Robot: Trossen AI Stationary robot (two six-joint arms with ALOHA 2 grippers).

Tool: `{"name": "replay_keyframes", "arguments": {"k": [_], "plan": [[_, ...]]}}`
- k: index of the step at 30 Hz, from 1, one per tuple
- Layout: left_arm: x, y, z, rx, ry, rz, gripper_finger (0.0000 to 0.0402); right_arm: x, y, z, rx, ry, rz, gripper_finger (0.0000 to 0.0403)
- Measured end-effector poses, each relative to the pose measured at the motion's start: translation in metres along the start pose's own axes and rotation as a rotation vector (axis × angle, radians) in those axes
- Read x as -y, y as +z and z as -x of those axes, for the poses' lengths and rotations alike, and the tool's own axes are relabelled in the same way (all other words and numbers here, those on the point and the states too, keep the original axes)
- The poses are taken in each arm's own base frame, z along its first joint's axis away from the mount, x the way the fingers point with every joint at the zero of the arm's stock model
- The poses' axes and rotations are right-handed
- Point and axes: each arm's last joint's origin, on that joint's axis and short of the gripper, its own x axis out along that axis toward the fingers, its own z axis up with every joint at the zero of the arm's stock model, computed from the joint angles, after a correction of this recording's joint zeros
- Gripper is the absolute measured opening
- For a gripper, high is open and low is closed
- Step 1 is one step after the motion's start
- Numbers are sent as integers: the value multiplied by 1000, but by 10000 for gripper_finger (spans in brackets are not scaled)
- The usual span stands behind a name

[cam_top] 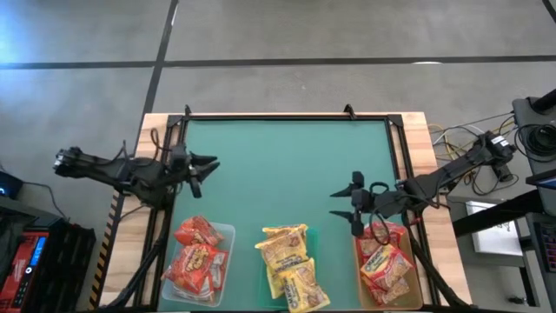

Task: Sort Maruchan noodles
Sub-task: Return to Home Position

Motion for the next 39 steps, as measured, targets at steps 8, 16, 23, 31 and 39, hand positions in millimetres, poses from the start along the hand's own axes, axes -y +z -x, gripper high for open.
{"name": "replay_keyframes", "arguments": {"k": [8,16,23,31,39], "plan": [[-19,-22,9,-8,95,31,94,7,-40,-3,138,22,-90,226],[-33,-77,-2,37,74,134,94,13,-71,-3,180,34,-153,226],[-43,-115,-8,95,13,199,94,15,-81,-2,201,43,-206,226],[-44,-119,-10,63,31,177,94,17,-90,-1,191,39,-232,226],[-45,-119,-10,80,79,173,94,23,-104,-1,168,-36,-266,226]]}}
